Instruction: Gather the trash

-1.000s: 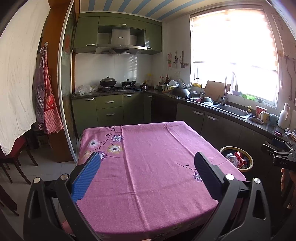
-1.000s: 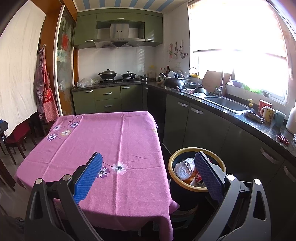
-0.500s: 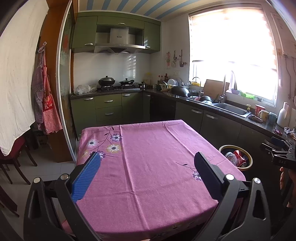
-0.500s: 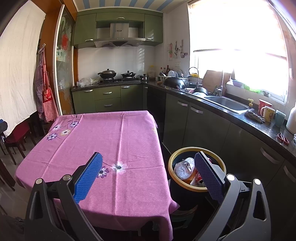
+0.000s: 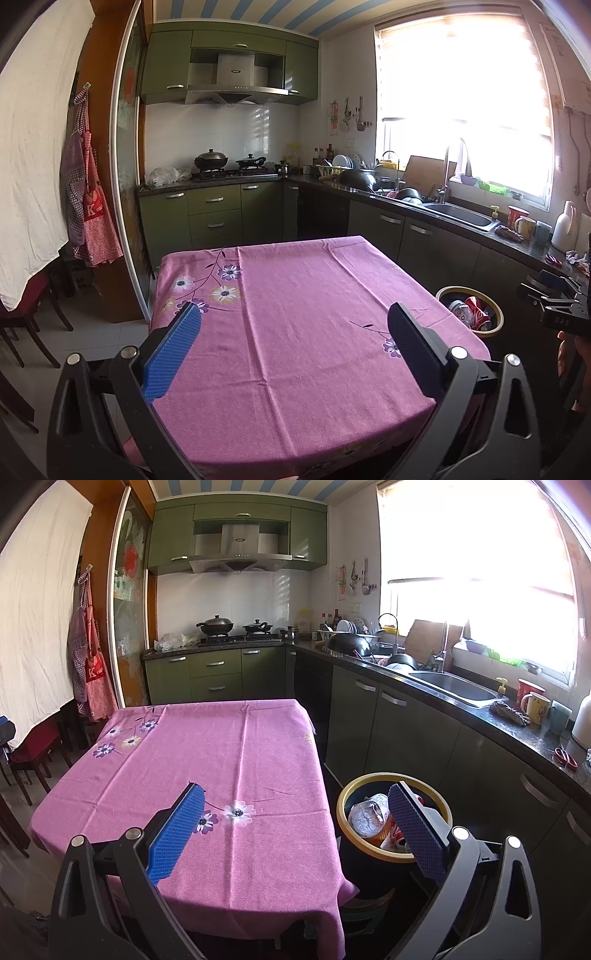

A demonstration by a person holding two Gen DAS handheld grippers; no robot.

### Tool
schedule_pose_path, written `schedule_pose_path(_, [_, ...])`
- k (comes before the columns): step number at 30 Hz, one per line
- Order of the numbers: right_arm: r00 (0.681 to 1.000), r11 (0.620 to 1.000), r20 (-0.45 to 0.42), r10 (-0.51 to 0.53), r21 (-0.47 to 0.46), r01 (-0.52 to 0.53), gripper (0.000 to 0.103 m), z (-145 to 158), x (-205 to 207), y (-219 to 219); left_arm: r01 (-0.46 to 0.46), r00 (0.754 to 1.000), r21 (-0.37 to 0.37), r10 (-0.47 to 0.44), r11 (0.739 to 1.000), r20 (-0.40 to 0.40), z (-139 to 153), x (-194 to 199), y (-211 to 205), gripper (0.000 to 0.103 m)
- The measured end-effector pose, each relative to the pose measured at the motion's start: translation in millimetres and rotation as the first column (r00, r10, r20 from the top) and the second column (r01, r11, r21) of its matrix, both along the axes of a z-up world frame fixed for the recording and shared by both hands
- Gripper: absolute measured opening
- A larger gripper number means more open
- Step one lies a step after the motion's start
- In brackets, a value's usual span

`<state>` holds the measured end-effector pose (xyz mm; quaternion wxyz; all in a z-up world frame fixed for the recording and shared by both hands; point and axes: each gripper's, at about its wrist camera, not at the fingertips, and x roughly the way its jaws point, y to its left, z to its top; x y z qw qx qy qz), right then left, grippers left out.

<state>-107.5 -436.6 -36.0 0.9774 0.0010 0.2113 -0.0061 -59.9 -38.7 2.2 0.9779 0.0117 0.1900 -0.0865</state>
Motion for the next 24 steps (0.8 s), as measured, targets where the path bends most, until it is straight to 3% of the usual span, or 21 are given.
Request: schedule_pose_path(24, [1.0,1.0,-0.019,0.009,-0.005,-0.009,0.098,-8.7,8.6,-3.4,0.021,1.0,0.007,-0.021,1.0,-0.017,-2.6,6.0,-4.6,0.096])
